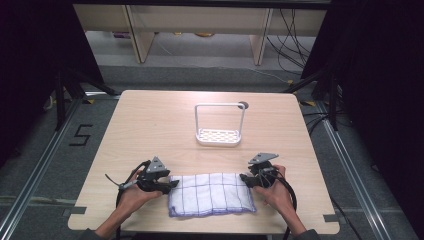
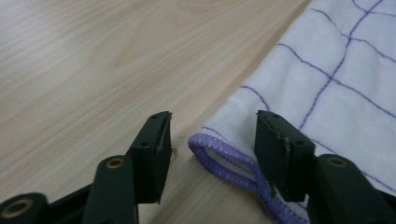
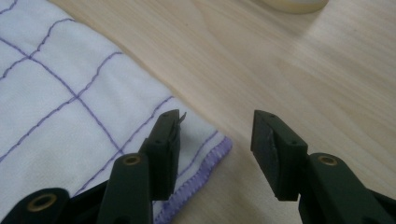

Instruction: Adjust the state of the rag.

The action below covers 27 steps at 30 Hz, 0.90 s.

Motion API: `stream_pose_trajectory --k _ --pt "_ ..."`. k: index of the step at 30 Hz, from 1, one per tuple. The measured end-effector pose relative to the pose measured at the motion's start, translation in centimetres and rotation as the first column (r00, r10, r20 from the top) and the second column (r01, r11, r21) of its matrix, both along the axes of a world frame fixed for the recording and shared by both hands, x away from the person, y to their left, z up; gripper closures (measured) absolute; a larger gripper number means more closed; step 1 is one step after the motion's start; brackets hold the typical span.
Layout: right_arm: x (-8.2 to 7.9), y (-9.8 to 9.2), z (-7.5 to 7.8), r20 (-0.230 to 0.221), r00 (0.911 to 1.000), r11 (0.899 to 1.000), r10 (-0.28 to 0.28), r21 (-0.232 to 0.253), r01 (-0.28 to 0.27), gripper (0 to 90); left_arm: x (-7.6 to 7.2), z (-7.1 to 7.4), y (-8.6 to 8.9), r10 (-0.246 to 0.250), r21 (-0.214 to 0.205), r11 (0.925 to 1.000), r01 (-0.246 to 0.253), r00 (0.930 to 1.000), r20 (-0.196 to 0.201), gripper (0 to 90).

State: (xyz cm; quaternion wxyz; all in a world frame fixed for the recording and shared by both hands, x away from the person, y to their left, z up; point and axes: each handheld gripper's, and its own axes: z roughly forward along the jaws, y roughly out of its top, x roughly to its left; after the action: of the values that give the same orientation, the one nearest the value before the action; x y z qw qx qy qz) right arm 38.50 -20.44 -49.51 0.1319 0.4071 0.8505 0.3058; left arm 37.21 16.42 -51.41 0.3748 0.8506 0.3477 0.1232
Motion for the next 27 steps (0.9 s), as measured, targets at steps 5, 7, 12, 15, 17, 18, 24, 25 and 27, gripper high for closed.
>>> stream_pose_trajectory --k 5,7,12,15,17,18,24,25,27 --pt "0.1 0.0 -0.4 0.001 0.9998 0.999 0.022 -0.024 -0.022 56.9 0.0 -0.1 0.0 -0.02 -0.002 0.9998 0.02 0.9998 -0.002 53.2" --pt "0.1 0.0 -0.4 0.01 0.9996 0.999 0.026 -0.028 -0.026 58.1 0.0 -0.1 0.0 -0.028 -0.005 0.9996 0.028 0.9996 -0.005 56.4" --pt "0.2 -0.1 -0.5 -0.001 0.9999 1.0 0.015 0.0 -0.015 62.9 0.1 -0.1 0.2 -0.054 -0.029 0.9981 0.053 0.9984 -0.015 66.4" --pt "0.3 -0.2 -0.5 0.008 0.9992 0.999 0.039 0.004 -0.039 68.9 -0.1 -0.1 -0.1 -0.071 -0.028 0.9971 0.071 0.9974 -0.013 75.7" --pt "0.2 -0.1 -0.4 -0.024 0.9992 0.999 0.031 0.027 -0.03 76.9 -0.2 -0.1 -0.1 -0.079 -0.016 0.9968 0.079 0.9969 -0.001 78.3" --pt "0.2 -0.1 -0.5 -0.023 0.999 0.999 0.039 0.032 -0.038 79.6 -0.3 -0.1 -0.1 -0.073 -0.017 0.9972 0.073 0.9973 -0.002 79.1" --pt "0.6 -0.2 0.3 -0.011 0.9982 0.997 0.058 0.044 -0.058 85.1 -1.3 0.0 0.0 -0.064 -0.038 0.9972 0.064 0.9979 -0.007 81.2" --pt "0.9 -0.2 0.4 0.016 0.9981 0.997 0.059 0.053 -0.06 85.2 -1.7 0.0 0.1 -0.075 -0.034 0.9967 0.074 0.9972 -0.011 81.4" --pt "1.5 0.1 1.1 0.012 0.9971 0.996 0.075 0.04 -0.075 85.4 -2.5 0.0 0.1 -0.087 -0.055 0.9947 0.086 0.996 -0.02 81.5"
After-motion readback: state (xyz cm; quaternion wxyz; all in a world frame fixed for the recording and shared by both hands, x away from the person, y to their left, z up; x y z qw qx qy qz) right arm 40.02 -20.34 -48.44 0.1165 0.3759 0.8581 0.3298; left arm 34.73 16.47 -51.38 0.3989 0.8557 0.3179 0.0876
